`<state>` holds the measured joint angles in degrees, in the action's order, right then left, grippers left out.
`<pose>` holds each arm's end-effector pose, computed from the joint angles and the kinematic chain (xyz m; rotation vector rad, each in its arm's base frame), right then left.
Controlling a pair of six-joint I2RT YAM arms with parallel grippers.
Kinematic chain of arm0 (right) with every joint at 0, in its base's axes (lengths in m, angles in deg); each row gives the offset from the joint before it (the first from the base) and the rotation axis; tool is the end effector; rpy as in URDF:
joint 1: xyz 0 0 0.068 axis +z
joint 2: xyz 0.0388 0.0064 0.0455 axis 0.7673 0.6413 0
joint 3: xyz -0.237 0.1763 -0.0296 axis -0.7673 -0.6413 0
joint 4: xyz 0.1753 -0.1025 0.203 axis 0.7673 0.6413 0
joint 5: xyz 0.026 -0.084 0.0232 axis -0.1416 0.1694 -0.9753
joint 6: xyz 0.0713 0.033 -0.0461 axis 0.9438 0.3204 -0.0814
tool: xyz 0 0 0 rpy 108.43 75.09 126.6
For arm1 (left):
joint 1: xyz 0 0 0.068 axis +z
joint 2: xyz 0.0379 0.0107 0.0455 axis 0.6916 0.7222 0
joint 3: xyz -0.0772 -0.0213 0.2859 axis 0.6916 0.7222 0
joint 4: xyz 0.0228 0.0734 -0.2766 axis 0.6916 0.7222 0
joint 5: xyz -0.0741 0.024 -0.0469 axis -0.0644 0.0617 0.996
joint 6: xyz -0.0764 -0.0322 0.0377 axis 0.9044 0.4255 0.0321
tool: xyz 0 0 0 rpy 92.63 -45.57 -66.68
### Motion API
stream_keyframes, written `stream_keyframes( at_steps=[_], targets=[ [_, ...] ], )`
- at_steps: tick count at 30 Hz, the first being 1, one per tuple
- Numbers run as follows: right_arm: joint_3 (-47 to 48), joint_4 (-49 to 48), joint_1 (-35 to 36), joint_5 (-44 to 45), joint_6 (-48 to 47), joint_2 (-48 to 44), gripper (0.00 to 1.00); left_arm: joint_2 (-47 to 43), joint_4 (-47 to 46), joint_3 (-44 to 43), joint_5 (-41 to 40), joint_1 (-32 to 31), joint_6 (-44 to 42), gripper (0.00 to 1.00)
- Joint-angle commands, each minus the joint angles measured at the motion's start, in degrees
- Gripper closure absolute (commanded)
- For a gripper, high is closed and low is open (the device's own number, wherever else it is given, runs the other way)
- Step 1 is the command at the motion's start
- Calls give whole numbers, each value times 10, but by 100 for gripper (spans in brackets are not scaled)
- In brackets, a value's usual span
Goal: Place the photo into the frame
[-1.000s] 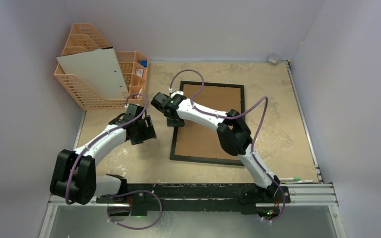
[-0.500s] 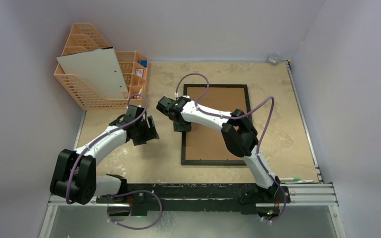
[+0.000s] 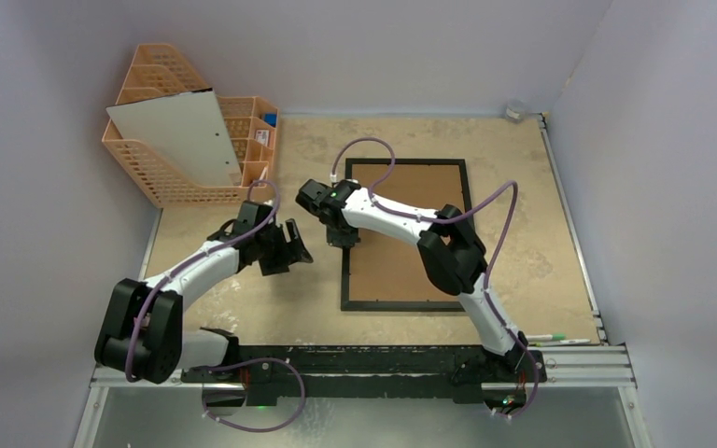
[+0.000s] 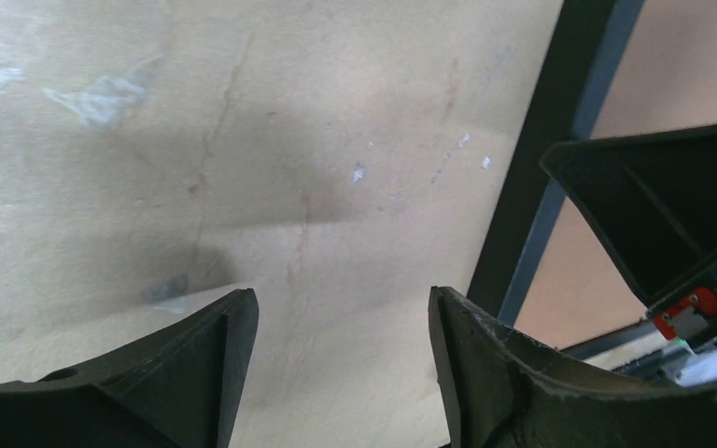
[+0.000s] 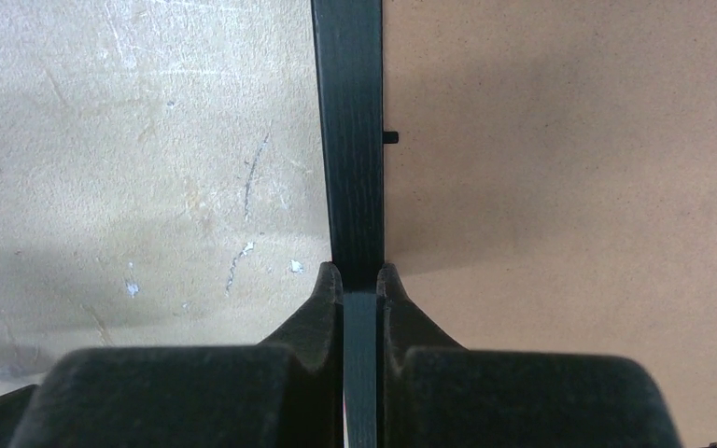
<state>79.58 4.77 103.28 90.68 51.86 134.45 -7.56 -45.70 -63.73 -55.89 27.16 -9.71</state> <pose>0.3373 0.3986 0.1574 0.1036 2.6487 0.0210 0.2576 -0.0959 0.1402 -0.4454 2.6457 -0.6321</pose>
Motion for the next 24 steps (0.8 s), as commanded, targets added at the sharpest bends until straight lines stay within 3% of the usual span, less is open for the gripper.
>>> stream_keyframes(
  at_steps=[1,8,24],
  targets=[
    [-5,38,-7,-39,14,-9,100,8,-52,8,68,3,-3,29],
    [-3,17,-27,-72,1,-72,100,15,-184,30,220,3,28,22],
    [-9,-24,-47,-135,-12,-111,100,163,-366,35,381,-25,125,24]
  ],
)
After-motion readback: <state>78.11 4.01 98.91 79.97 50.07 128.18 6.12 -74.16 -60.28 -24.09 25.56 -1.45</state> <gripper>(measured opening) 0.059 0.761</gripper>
